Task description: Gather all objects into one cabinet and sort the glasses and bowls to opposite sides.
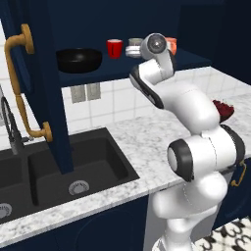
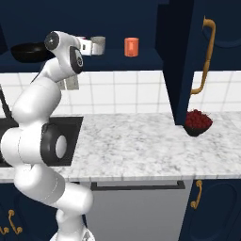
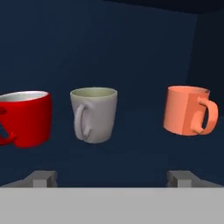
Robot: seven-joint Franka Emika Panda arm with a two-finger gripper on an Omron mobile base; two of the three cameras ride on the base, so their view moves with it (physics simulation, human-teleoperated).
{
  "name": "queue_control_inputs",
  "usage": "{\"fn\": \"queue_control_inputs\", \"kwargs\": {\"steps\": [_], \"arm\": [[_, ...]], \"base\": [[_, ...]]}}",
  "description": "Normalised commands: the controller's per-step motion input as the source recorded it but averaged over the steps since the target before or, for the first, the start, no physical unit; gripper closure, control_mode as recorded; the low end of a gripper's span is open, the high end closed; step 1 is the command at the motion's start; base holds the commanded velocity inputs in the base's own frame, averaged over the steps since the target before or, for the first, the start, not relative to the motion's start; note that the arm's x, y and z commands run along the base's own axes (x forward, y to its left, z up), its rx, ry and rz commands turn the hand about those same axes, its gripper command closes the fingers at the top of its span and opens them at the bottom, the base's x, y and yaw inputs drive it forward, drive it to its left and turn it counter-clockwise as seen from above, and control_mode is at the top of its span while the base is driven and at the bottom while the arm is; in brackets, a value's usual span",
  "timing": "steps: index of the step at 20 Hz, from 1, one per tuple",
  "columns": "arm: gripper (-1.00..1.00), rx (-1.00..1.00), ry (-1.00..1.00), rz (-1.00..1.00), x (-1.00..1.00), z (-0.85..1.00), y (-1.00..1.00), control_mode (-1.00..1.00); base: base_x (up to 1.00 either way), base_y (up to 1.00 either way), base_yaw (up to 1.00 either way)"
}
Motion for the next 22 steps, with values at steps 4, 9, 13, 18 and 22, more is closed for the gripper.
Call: {"fn": "queue_control_inputs", "kwargs": {"steps": [4,9,13,18,22], "arm": [[-1.0,0.0,0.15,0.0,0.21,0.06,0.0,-1.0],[-1.0,0.02,0.16,0.0,0.34,0.0,0.0,-1.0],[-1.0,0.04,0.1,0.0,0.35,-0.13,0.0,-1.0],[-1.0,0.03,0.0,0.0,0.31,-0.13,0.0,-1.0],[-1.0,0.03,0.0,0.0,0.47,-0.13,0.0,-1.0]], "base": [[0.0,0.0,0.0],[0.0,0.0,0.0],[0.0,0.0,0.0],[0.0,0.0,0.0],[0.0,0.0,0.0]]}}
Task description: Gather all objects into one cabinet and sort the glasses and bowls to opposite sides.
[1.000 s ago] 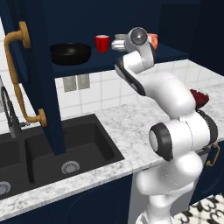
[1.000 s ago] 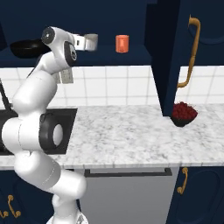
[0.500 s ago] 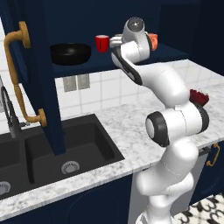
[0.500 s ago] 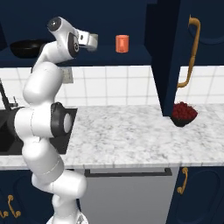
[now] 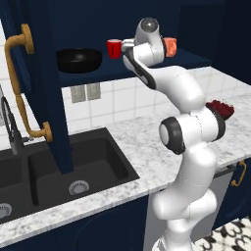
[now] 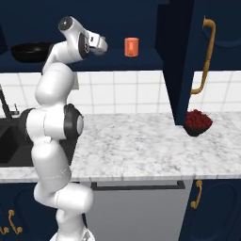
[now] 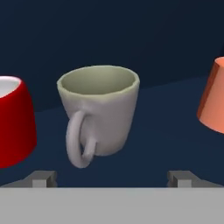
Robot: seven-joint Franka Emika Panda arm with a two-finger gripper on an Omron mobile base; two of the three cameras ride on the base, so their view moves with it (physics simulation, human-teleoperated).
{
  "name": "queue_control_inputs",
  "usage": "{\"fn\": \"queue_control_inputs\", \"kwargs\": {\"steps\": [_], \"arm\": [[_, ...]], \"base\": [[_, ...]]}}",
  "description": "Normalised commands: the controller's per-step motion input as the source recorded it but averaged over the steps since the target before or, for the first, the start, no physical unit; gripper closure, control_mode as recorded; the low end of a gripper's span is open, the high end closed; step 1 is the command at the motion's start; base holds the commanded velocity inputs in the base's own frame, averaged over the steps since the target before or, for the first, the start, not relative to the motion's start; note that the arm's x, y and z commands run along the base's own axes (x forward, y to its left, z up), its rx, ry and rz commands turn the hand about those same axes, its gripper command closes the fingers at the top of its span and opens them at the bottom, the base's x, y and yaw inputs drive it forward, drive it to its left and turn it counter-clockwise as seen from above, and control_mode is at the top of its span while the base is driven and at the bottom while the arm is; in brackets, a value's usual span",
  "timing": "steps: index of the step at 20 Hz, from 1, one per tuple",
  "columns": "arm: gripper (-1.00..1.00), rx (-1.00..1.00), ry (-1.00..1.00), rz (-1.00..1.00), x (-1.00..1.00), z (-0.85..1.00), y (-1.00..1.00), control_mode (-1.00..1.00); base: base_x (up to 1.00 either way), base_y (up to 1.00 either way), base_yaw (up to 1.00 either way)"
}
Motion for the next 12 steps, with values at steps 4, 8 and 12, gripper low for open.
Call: {"fn": "queue_control_inputs", "kwargs": {"steps": [4,8,12], "arm": [[-1.0,0.02,0.0,0.0,0.54,-0.08,0.04,-1.0],[-1.0,0.0,0.0,0.0,0.46,0.0,0.08,-1.0],[-1.0,0.0,0.0,0.0,0.28,0.0,0.15,-1.0]], "base": [[0.0,0.0,0.0],[0.0,0.0,0.0],[0.0,0.0,0.0]]}}
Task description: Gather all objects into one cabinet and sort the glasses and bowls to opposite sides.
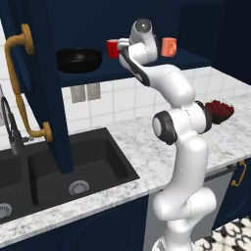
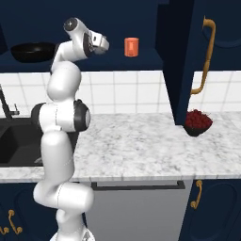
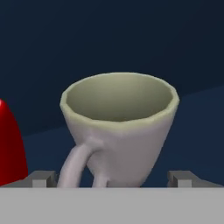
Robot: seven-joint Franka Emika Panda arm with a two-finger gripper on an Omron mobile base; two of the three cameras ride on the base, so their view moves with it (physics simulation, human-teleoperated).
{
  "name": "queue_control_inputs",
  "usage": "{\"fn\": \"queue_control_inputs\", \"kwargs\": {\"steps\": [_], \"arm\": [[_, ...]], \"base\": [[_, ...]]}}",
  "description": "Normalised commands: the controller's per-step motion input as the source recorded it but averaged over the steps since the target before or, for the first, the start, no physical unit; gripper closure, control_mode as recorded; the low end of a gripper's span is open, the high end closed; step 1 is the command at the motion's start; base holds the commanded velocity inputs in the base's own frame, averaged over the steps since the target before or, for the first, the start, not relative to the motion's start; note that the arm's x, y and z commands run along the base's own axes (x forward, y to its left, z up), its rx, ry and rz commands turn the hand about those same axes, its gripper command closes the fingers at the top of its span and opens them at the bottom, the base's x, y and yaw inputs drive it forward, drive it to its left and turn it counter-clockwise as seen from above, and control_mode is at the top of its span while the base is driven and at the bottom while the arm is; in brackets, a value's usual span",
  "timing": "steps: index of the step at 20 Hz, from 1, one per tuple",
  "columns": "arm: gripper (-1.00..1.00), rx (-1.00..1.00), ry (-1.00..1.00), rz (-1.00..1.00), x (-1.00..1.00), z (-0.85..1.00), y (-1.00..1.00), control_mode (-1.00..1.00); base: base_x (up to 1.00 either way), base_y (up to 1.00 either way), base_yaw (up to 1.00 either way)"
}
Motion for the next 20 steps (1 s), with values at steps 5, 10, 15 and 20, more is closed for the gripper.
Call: {"fn": "queue_control_inputs", "kwargs": {"steps": [5,10,15,20], "arm": [[-1.0,0.0,0.0,0.0,0.18,0.0,0.01,-1.0],[-1.0,0.0,0.0,0.0,0.1,-0.02,0.0,-1.0],[1.0,0.0,0.0,0.0,0.09,-0.04,0.0,-1.0],[1.0,0.0,0.0,0.0,0.07,-0.16,-0.07,-1.0]], "base": [[0.0,0.0,0.0],[0.0,0.0,0.0],[0.0,0.0,0.0],[0.0,0.0,0.0]]}}
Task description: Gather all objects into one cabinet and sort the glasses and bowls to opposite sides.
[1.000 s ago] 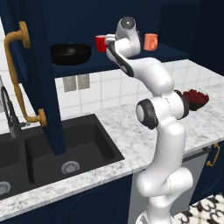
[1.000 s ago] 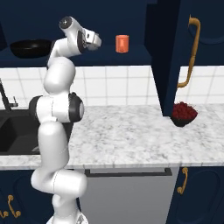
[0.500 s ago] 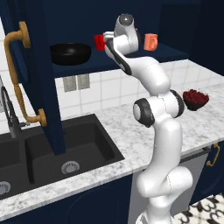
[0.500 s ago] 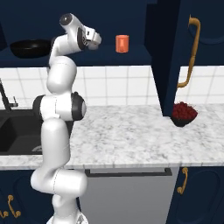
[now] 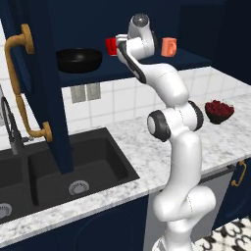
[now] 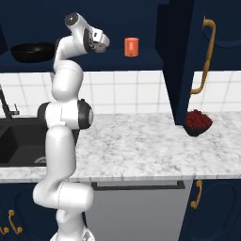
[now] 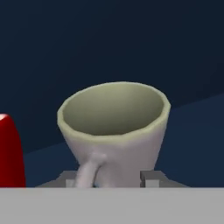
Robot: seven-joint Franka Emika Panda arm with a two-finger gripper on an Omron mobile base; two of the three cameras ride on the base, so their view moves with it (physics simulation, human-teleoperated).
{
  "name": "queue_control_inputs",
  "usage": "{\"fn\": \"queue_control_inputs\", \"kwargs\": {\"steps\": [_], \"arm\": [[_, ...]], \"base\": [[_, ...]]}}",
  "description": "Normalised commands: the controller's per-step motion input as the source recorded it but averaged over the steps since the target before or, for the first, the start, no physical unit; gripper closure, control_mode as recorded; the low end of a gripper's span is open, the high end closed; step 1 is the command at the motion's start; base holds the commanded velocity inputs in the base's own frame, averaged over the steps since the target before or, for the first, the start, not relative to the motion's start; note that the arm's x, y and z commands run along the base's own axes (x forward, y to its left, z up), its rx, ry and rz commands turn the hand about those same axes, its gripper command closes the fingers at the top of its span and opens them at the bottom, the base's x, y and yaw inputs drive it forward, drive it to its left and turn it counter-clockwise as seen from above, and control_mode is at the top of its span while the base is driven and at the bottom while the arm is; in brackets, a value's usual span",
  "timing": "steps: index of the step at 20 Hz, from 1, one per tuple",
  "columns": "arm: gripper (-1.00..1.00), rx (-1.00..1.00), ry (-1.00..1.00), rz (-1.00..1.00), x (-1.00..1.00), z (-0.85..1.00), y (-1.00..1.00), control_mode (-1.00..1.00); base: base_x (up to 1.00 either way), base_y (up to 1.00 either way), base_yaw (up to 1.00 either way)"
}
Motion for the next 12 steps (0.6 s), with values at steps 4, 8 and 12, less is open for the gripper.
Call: {"fn": "queue_control_inputs", "kwargs": {"steps": [4,8,12], "arm": [[1.0,0.0,-0.03,0.0,0.0,-0.2,-0.3,-1.0],[1.0,0.0,-0.04,0.0,0.0,-0.05,-0.3,-1.0],[1.0,0.0,-0.08,0.0,0.0,0.0,-0.38,-1.0]], "base": [[0.0,0.0,0.0],[0.0,0.0,0.0],[0.0,0.0,0.0]]}}
